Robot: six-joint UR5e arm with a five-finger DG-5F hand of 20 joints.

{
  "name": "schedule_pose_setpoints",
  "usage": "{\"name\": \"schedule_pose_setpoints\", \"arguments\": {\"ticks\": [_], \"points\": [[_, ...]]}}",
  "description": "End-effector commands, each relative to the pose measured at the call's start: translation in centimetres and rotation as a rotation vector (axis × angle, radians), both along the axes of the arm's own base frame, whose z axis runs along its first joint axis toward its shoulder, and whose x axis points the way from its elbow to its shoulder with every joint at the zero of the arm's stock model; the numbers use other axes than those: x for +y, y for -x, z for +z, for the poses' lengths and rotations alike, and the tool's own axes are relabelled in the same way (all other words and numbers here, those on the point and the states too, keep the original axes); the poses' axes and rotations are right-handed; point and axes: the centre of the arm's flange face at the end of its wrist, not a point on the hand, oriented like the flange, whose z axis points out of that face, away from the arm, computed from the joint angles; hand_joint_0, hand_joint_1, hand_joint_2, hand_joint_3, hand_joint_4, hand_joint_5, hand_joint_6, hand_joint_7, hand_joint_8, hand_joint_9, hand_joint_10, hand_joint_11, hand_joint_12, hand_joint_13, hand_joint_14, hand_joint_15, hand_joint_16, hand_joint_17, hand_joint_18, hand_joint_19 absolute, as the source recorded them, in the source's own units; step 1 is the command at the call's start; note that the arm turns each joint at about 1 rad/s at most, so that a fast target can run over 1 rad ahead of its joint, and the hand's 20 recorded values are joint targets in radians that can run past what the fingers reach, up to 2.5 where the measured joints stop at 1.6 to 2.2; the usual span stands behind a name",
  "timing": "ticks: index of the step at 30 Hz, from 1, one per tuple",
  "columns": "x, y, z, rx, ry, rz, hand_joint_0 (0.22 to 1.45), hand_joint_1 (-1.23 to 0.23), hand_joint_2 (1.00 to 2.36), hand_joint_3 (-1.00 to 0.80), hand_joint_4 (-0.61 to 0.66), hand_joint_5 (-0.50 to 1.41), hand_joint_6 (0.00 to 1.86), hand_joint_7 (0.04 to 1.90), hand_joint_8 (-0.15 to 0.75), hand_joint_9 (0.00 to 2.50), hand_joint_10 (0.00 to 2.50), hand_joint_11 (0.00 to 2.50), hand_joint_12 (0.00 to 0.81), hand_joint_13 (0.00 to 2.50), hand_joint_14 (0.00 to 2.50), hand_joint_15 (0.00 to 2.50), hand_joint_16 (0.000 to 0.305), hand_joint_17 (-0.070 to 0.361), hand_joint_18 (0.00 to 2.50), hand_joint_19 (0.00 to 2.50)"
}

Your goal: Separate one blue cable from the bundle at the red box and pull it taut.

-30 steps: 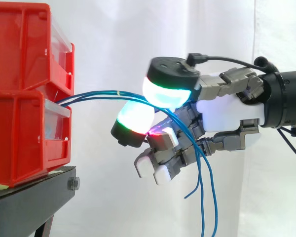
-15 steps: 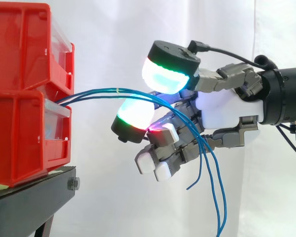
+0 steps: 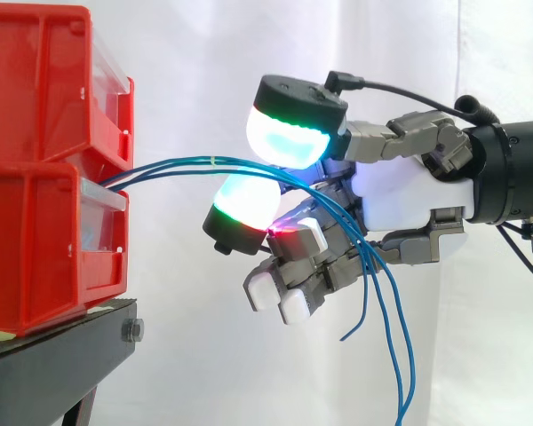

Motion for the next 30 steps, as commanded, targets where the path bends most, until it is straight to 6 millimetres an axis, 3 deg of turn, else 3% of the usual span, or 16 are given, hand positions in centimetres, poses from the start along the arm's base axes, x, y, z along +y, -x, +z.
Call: {"name": "schedule_pose_setpoints", "arguments": {"ticks": [1, 9, 17, 25, 30], "points": [[-0.02, -0.02, -0.02, -0.001, 0.000, 0.000, 0.60, -0.74, 1.01, -0.31, 0.07, -0.18, 0.87, 1.06, 0.301, 1.02, 0.02, 1.18, 0.356, 0.77, 0.02, 0.56, 0.040, 0.090, 0.64, 0.66], [-0.02, 0.03, -0.06, 0.004, 0.000, 0.000, 0.63, -0.87, 1.01, -0.35, 0.07, -0.19, 0.88, 1.06, 0.301, 0.98, 0.03, 1.17, 0.357, 0.76, 0.02, 0.57, 0.041, 0.091, 0.65, 0.65], [-0.02, 0.05, 0.06, 0.002, -0.001, 0.000, 0.74, -0.96, 1.00, -0.50, 0.07, -0.20, 0.90, 1.03, 0.282, 0.96, 0.02, 1.19, 0.351, 0.77, 0.02, 0.56, 0.041, 0.092, 0.70, 0.59], [-0.02, 0.00, 0.10, -0.002, 0.000, 0.000, 0.54, -1.00, 1.00, -0.50, 0.09, -0.20, 0.89, 0.98, 0.296, 0.97, 0.02, 1.19, 0.355, 0.77, 0.02, 0.58, 0.042, 0.095, 0.72, 0.62], [-0.02, -0.02, -0.02, -0.001, 0.000, 0.000, 0.51, -0.83, 1.00, -0.50, 0.10, -0.14, 0.83, 0.98, 0.320, 1.11, 0.02, 1.20, 0.361, 0.79, 0.02, 0.55, 0.044, 0.100, 0.75, 0.64]]}}
